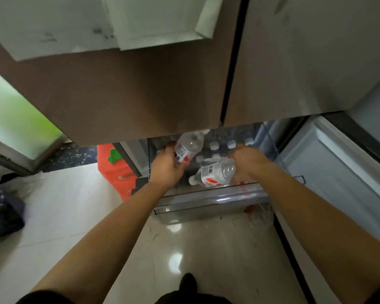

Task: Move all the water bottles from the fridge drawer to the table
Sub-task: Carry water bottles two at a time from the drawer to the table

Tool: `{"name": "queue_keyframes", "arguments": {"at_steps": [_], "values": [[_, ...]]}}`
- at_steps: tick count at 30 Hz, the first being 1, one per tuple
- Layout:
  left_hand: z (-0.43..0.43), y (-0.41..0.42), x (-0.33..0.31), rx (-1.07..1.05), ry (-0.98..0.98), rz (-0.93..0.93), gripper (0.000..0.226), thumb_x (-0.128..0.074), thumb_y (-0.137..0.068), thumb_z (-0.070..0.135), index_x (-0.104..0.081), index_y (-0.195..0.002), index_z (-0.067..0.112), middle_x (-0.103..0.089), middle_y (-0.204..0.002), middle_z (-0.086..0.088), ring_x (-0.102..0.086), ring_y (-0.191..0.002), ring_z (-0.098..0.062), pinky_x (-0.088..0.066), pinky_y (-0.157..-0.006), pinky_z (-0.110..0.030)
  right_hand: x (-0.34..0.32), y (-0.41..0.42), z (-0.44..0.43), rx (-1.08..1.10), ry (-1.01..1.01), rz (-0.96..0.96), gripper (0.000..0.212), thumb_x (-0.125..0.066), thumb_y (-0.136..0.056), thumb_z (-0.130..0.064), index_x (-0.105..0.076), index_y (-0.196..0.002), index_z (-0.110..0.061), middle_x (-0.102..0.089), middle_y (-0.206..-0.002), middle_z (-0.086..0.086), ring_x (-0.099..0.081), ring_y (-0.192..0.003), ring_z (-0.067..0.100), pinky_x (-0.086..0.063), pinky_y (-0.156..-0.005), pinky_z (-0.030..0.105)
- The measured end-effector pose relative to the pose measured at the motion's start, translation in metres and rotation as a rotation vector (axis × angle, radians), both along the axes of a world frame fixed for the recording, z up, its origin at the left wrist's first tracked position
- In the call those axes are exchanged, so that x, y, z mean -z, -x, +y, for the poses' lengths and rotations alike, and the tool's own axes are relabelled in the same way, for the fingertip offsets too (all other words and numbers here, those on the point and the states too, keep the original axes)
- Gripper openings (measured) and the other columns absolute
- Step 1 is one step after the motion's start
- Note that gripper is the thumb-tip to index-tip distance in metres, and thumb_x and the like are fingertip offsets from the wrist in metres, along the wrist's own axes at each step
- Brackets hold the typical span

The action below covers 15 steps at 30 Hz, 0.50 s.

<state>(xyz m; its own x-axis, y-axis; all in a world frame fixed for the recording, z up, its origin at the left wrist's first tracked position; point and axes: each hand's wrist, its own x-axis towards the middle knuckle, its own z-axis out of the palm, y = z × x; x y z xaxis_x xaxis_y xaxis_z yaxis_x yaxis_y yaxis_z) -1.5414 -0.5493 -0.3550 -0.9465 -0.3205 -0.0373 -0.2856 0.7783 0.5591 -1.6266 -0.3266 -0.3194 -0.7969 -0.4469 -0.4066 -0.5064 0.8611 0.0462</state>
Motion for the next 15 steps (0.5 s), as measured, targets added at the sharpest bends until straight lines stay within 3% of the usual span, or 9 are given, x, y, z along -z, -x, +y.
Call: {"name": "queue_keyframes", "arguments": {"at_steps": [4, 7, 9, 15], "values": [[0.021, -0.033, -0.032, -0.072, 0.099, 0.098, 0.06, -0.069, -0.087, 0.042, -0.045, -0.135, 0.015, -0.057, -0.124, -0.01, -0.057, -0.109, -0.029, -0.05, -0.091, -0.042, -0.029, -0.014, 0.039, 0.148, 0.186, -0.031, 0.071, -0.081, -0.057, -0.062, -0.062, -0.118, -0.03, -0.066, -0.113, -0.001, -0.064, -0.101, 0.023, -0.052, -0.077, 0.031], [0.059, -0.071, -0.057, -0.124, 0.323, 0.146, 0.065, -0.064, -0.089, 0.049, -0.04, -0.143, 0.02, -0.054, -0.132, -0.007, -0.053, -0.118, -0.028, -0.046, -0.1, -0.045, -0.051, -0.034, 0.078, 0.158, 0.35, -0.001, 0.075, -0.078, -0.055, -0.068, -0.059, -0.115, -0.028, -0.064, -0.108, -0.002, -0.062, -0.091, 0.022, -0.049, -0.07, 0.031], [0.058, -0.082, -0.057, -0.104, 0.398, 0.087, 0.066, -0.064, -0.09, 0.044, -0.036, -0.146, 0.022, -0.05, -0.14, -0.006, -0.048, -0.127, -0.029, -0.04, -0.108, -0.047, -0.045, -0.038, 0.078, 0.204, 0.417, -0.01, 0.074, -0.077, -0.057, -0.069, -0.059, -0.115, -0.027, -0.064, -0.108, -0.001, -0.061, -0.088, 0.023, -0.047, -0.068, 0.03], [0.1, -0.165, -0.07, -0.282, 0.489, 0.112, 0.065, -0.07, -0.087, 0.039, -0.043, -0.143, 0.021, -0.053, -0.139, -0.005, -0.048, -0.125, -0.029, -0.039, -0.107, -0.047, -0.033, -0.079, 0.086, 0.281, 0.689, -0.144, 0.077, -0.075, -0.055, -0.074, -0.066, -0.111, -0.022, -0.07, -0.109, 0.002, -0.064, -0.095, 0.025, -0.052, -0.075, 0.034]]}}
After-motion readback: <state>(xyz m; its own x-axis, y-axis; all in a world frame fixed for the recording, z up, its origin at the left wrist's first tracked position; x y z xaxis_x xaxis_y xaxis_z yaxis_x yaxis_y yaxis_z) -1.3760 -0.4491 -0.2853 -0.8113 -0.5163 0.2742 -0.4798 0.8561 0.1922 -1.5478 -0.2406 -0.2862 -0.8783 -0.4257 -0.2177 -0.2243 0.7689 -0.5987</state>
